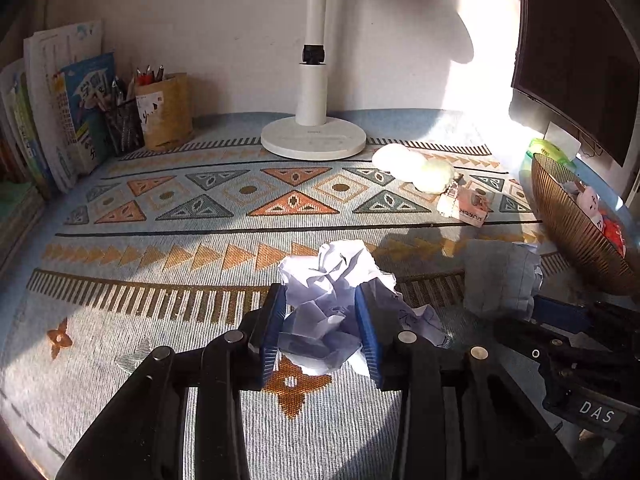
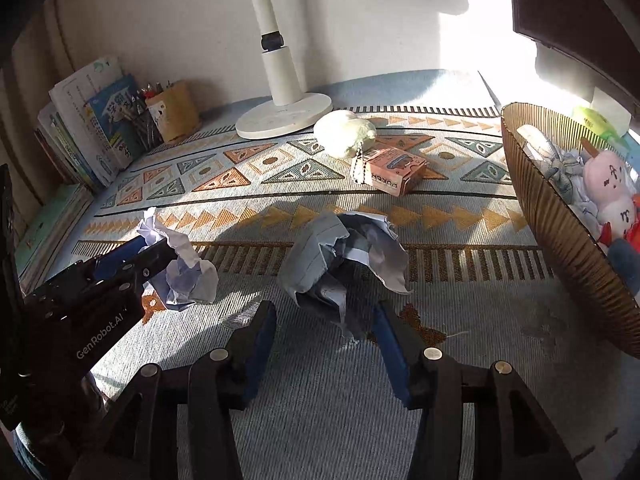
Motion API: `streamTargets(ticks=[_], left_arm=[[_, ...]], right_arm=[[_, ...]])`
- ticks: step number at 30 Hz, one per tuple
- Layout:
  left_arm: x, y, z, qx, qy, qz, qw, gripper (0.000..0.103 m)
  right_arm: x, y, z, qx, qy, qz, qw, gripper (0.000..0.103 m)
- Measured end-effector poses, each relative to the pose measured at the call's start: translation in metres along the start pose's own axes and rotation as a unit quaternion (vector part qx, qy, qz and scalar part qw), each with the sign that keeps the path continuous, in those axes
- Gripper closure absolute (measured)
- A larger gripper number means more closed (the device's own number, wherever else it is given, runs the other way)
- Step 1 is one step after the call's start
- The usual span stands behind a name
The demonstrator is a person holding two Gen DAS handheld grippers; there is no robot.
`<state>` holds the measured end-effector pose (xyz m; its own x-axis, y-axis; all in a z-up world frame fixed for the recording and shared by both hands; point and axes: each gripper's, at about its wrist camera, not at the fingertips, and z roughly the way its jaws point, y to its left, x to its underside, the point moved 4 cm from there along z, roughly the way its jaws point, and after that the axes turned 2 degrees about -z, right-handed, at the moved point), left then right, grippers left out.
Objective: Organize objects
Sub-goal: 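Lift and hold both crumpled papers in the left and right grippers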
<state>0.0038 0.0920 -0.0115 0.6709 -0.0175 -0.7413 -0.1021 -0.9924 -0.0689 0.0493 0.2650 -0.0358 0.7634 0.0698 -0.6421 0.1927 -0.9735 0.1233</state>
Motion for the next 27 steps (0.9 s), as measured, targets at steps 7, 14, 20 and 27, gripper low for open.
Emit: streamTargets(ticks=[7,14,20,27], left_arm=[[0.0,-0.001,0.001,0.01,0.001,0.0,0.9999,0.069],[0.001,-0.001,0.002,0.012,0.004,-0.001,0.9999,0.069],[0.001,0.0,0.003,0.012,0.006,-0.003,0.9999,0.069],[0.001,0.0,0.003,0.011,0.005,-0.005,0.9999,0.069]], right_arm=[[-0.023,0.001,-0.011,-0.018,-0.044,-0.035,0.998,0.015],[-0.033,0.012,0.027,-0.022,-0.01,-0.051,0.998,0.019],[-0.03,0.011,0.031,-0.005,-0.007,-0.051,0.999,0.051],[-0.03,0.012,0.024,0.002,-0.027,-0.052,0.998,0.051]])
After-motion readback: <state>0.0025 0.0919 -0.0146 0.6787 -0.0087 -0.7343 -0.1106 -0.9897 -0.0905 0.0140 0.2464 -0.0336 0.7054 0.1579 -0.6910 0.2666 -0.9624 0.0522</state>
